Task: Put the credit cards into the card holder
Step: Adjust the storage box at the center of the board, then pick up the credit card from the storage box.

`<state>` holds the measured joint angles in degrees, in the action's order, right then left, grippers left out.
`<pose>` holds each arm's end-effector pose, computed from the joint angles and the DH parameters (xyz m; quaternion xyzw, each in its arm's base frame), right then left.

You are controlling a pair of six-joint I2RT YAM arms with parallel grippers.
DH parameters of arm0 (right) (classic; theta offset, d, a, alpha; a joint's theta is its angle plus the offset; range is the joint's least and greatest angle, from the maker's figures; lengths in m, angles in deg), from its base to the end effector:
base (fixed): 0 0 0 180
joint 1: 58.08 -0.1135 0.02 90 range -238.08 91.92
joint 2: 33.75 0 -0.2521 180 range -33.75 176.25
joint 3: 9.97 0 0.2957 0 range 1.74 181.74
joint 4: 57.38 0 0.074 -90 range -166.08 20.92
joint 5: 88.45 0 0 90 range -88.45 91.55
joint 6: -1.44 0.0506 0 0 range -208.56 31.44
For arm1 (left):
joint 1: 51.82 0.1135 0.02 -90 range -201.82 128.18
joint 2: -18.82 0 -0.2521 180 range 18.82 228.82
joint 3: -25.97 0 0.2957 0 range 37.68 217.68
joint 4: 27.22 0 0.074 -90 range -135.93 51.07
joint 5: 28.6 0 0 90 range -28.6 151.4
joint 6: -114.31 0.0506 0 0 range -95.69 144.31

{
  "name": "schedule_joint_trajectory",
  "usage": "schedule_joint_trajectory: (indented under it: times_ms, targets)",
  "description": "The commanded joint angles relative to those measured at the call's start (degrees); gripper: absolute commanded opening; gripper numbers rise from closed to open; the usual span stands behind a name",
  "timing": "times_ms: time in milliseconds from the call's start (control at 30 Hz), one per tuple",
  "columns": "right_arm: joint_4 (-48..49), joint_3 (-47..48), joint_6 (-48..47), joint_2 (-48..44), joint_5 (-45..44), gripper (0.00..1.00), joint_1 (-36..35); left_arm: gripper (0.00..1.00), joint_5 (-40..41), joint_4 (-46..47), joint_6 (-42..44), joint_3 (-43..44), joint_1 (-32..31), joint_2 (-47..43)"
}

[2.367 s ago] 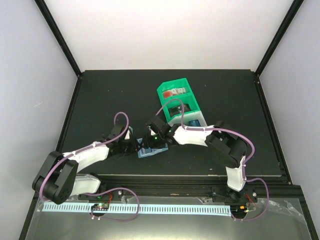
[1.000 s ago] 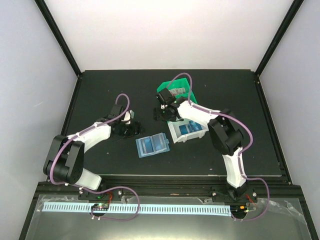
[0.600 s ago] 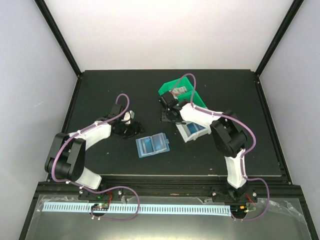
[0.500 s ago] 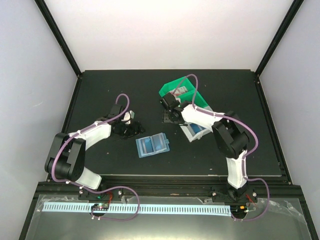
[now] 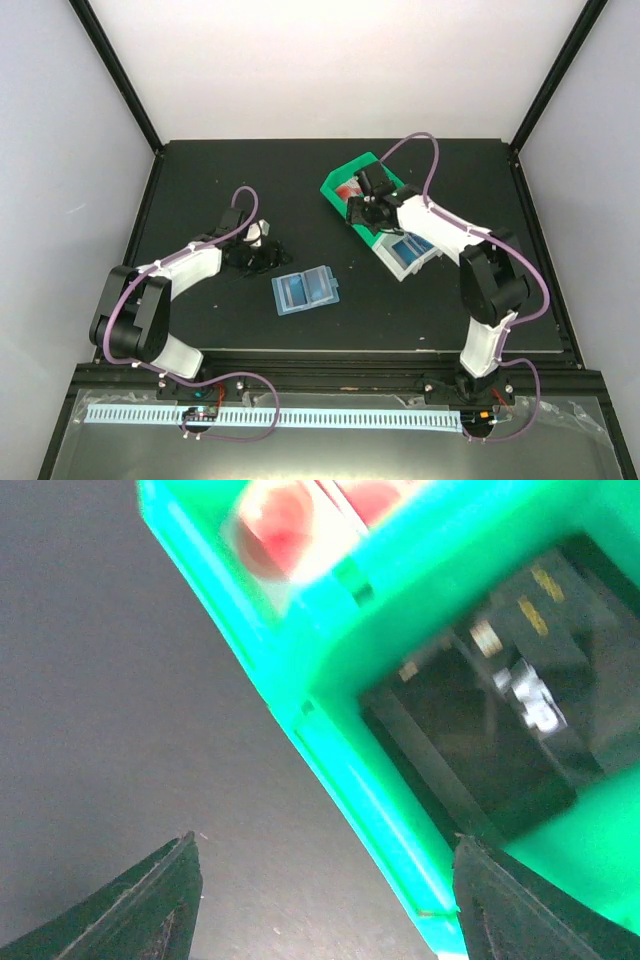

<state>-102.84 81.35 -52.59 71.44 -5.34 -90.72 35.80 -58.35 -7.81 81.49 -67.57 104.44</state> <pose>0.3708 0.2303 0.1791 0.0439 0.9618 0.1009 0.2507 0.2964 -0.1063 0.1117 -0.0800 0.9428 -0.2944 0.1344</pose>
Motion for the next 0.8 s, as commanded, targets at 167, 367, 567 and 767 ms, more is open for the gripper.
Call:
schedule_joint_trajectory:
  times_ms: [167,367,567,767]
  targets:
    - [2.1,11.82,-14.87,6.31,14.04,0.7,7.86,0.99,-4.69,2.93,1.84,6.15,0.37,3.96]
    - [-3.72,17.88,-19.0,10.06,7.25,0.72,8.25,0.99,-4.76,2.9,2.35,13.45,0.37,10.28]
    - [-11.55,19.51,-19.98,12.65,7.05,0.68,9.09,0.98,-6.54,-0.32,2.81,19.13,0.37,13.93]
    - [-16.57,19.27,-24.06,14.44,8.89,0.54,10.08,0.93,-8.49,-2.52,3.03,21.37,-0.11,14.95]
